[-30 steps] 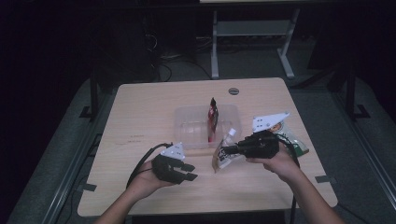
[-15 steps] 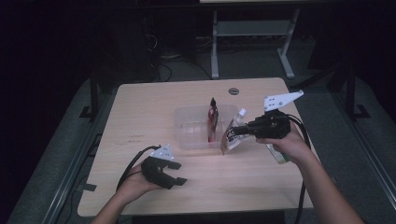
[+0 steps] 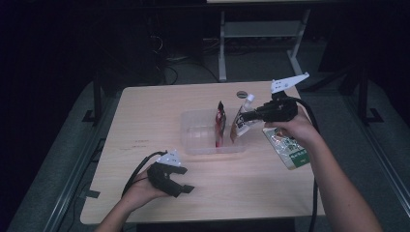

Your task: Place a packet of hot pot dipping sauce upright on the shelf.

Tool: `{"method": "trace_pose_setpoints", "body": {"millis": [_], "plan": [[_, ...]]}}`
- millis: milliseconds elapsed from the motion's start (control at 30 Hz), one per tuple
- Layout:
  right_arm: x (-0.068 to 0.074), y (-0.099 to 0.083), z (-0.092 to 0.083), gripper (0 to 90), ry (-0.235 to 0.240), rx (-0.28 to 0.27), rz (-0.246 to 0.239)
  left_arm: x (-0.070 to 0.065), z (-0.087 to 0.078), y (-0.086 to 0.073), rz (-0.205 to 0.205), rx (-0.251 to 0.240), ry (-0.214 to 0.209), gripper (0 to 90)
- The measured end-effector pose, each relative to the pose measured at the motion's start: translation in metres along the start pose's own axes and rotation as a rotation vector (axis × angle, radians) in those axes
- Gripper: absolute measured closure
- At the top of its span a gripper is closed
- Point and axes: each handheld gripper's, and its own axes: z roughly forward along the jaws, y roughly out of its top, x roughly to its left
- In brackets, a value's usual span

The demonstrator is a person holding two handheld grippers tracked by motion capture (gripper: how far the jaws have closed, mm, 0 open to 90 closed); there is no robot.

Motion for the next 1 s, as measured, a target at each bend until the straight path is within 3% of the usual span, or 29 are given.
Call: {"method": "trace_pose_setpoints", "body": {"millis": [433, 1000], "plan": [[-0.031, 0.002, 0.010, 89.9, -0.012, 0.015, 0.046, 0.000, 0.001, -0.001, -0.007, 0.000, -0.009, 26.2], [-0.045, -0.015, 0.012, 89.9, -0.019, 0.029, 0.093, 0.000, 0.002, -0.002, -0.017, 0.007, -0.016, 26.2]]}}
